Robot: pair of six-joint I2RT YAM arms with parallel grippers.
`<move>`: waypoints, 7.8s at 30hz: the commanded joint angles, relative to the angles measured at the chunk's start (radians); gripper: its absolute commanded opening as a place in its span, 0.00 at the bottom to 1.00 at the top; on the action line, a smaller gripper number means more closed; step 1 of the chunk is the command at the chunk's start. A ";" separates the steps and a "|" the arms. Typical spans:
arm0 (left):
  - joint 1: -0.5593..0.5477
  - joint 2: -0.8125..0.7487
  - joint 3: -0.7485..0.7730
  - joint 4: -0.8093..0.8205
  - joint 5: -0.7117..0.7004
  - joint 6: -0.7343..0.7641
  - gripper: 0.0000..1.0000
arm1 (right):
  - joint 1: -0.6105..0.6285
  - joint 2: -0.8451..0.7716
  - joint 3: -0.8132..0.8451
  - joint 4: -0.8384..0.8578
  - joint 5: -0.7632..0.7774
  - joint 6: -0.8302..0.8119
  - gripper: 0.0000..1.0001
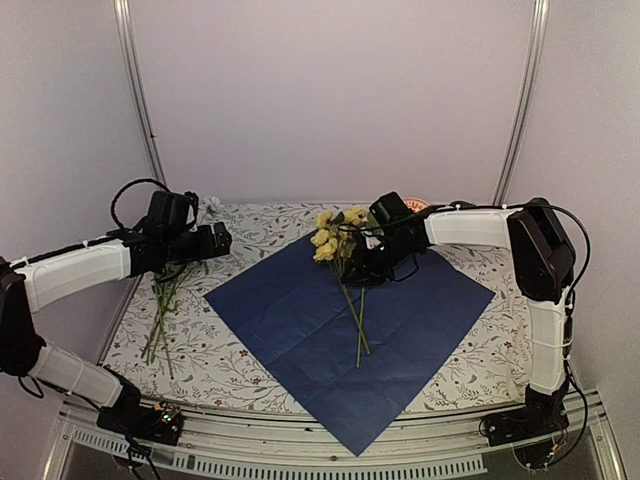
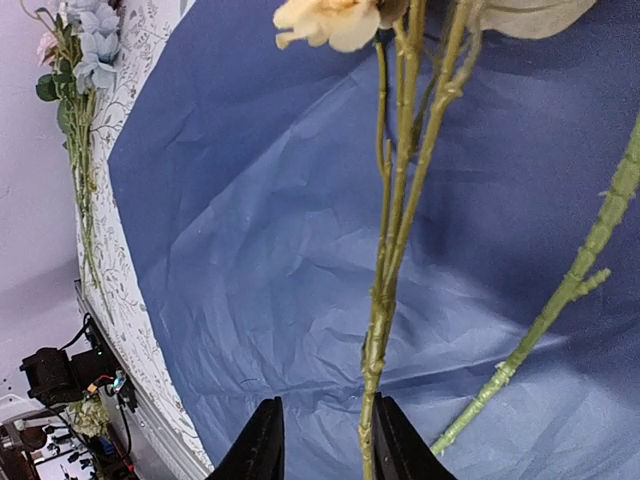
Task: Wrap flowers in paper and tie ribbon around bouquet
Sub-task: Place the fake flower on the flattened wrapping paper, then pick up the fake flower from the corner of the board, then pass from the left arm to the right, then place the fake flower on the flattened wrapping paper, then pick up the fake flower from the corner of the board, then pass from the left arm to the right, then place the fake flower on the flattened wrapping paper.
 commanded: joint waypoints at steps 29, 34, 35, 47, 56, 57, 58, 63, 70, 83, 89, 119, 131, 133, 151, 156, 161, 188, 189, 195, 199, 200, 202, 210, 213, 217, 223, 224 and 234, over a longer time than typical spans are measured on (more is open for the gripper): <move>0.566 0.279 -0.150 0.003 0.092 -0.132 0.34 | -0.005 -0.198 -0.035 -0.136 0.214 -0.272 0.38; 0.566 0.310 -0.153 0.021 0.094 -0.133 0.26 | -0.007 -0.205 -0.034 -0.142 0.216 -0.269 0.38; 0.566 0.310 -0.155 0.027 0.099 -0.135 0.21 | -0.006 -0.205 -0.033 -0.144 0.218 -0.268 0.38; 0.562 0.058 -0.172 -0.006 -0.011 -0.153 0.00 | -0.006 -0.227 -0.006 -0.179 0.244 -0.264 0.38; 0.381 -0.367 -0.192 0.073 -0.100 -0.066 0.00 | -0.001 -0.282 0.020 -0.123 0.152 -0.272 0.39; 0.339 -0.408 -0.198 0.126 -0.079 -0.056 0.00 | 0.004 -0.298 0.014 -0.074 0.095 -0.276 0.39; 0.298 -0.442 -0.206 0.178 -0.047 -0.051 0.00 | 0.013 -0.314 0.010 -0.032 0.053 -0.282 0.39; 0.081 -0.500 -0.223 0.458 0.143 -0.083 0.00 | 0.125 -0.334 0.054 0.172 -0.126 -0.316 0.40; -0.179 -0.375 -0.197 0.850 0.291 -0.089 0.00 | 0.220 -0.280 0.096 0.482 -0.290 -0.217 0.46; -0.391 -0.070 -0.099 1.144 0.374 -0.099 0.00 | 0.251 -0.262 0.068 0.611 -0.288 -0.165 0.50; -0.406 -0.061 -0.102 1.125 0.321 -0.093 0.00 | 0.230 -0.291 0.032 0.609 -0.268 -0.144 0.00; 0.277 0.127 -0.107 -0.022 -0.068 -0.121 0.72 | -0.052 -0.122 0.053 -0.156 0.179 -0.146 0.42; 0.387 0.292 -0.086 0.036 -0.055 -0.085 0.34 | -0.052 -0.179 -0.041 -0.130 0.121 -0.180 0.42; 0.388 0.312 -0.066 0.029 -0.087 -0.073 0.34 | -0.052 -0.176 -0.047 -0.126 0.104 -0.185 0.42; 0.408 0.427 0.004 0.026 -0.001 -0.063 0.00 | -0.052 -0.208 -0.074 -0.126 0.094 -0.200 0.42; 0.409 0.314 -0.004 0.005 -0.014 -0.069 0.00 | -0.052 -0.214 -0.065 -0.134 0.097 -0.201 0.43; 0.382 0.110 -0.020 -0.002 -0.045 -0.066 0.00 | -0.052 -0.234 -0.054 -0.137 0.091 -0.201 0.43; -0.407 -0.071 0.019 1.082 0.553 0.008 0.00 | 0.231 -0.324 0.034 0.717 -0.412 -0.167 0.47; -0.411 -0.065 0.016 1.093 0.554 0.002 0.00 | 0.231 -0.328 0.027 0.720 -0.409 -0.165 0.41; -0.419 -0.046 0.015 1.116 0.557 -0.019 0.00 | 0.229 -0.337 0.014 0.716 -0.380 -0.160 0.01; -0.417 -0.066 0.018 0.978 0.431 0.001 0.73 | 0.183 -0.341 0.006 0.672 -0.354 -0.116 0.00; -0.415 -0.077 0.019 0.909 0.368 0.017 0.93 | 0.162 -0.346 -0.007 0.654 -0.346 -0.088 0.00; -0.409 -0.096 0.038 0.723 0.201 0.045 0.99 | 0.119 -0.366 -0.049 0.584 -0.296 -0.058 0.00; -0.217 -0.119 0.029 0.154 -0.098 -0.055 0.99 | -0.059 -0.260 -0.088 0.070 -0.086 -0.072 0.00; -0.144 -0.094 0.023 0.056 -0.087 -0.070 0.99 | -0.078 -0.192 -0.088 0.034 -0.057 -0.104 0.00; -0.080 -0.079 -0.012 0.022 -0.065 -0.069 0.99 | -0.081 -0.094 -0.031 -0.038 0.013 -0.143 0.00; 0.028 -0.062 -0.089 0.020 0.007 -0.099 0.99 | -0.080 -0.067 -0.020 -0.054 0.039 -0.140 0.11; 0.045 -0.056 -0.098 0.018 0.012 -0.099 0.99 | -0.081 -0.071 -0.020 -0.058 0.044 -0.135 0.20; 0.300 0.172 -0.087 0.013 0.046 -0.021 0.74 | -0.082 -0.172 -0.021 -0.141 0.160 -0.165 0.35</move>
